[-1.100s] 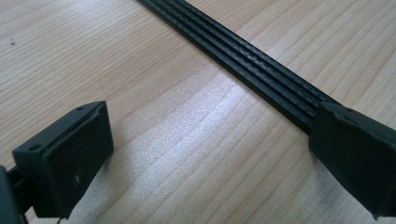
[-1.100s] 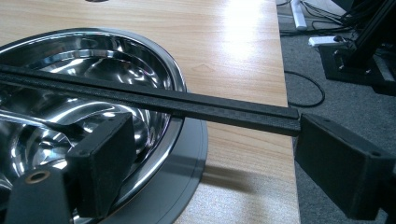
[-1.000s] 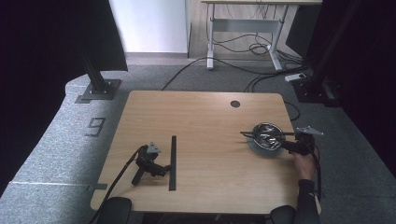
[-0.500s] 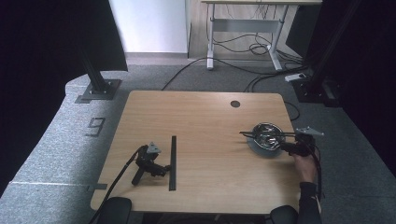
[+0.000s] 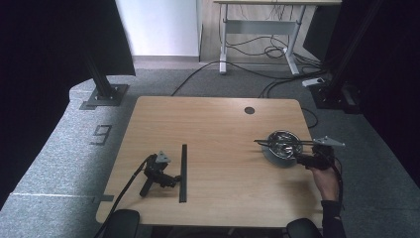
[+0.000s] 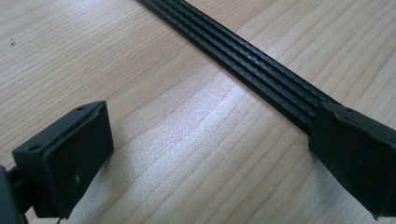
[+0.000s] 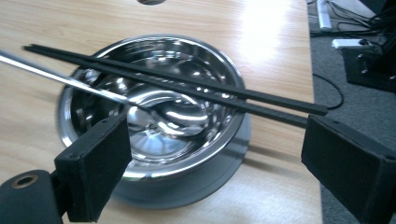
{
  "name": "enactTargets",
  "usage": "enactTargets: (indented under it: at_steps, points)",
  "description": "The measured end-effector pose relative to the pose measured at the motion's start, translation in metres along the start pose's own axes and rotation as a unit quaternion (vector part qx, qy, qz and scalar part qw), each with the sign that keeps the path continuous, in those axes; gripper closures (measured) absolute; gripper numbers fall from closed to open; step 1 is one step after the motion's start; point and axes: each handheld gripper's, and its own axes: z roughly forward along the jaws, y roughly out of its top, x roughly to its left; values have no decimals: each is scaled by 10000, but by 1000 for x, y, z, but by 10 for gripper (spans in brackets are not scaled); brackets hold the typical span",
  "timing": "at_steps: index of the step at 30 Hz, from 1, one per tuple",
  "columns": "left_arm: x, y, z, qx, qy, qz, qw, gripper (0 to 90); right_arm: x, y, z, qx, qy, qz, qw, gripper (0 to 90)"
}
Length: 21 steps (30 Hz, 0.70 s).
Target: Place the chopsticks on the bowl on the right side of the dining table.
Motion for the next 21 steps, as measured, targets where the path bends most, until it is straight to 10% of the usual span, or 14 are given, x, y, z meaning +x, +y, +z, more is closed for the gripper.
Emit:
enactTargets:
  at_steps: [21]
  points:
    - [0, 0, 0, 2, 0, 4, 10000, 0, 63, -10, -48, 340, 460, -633, 9964, 78]
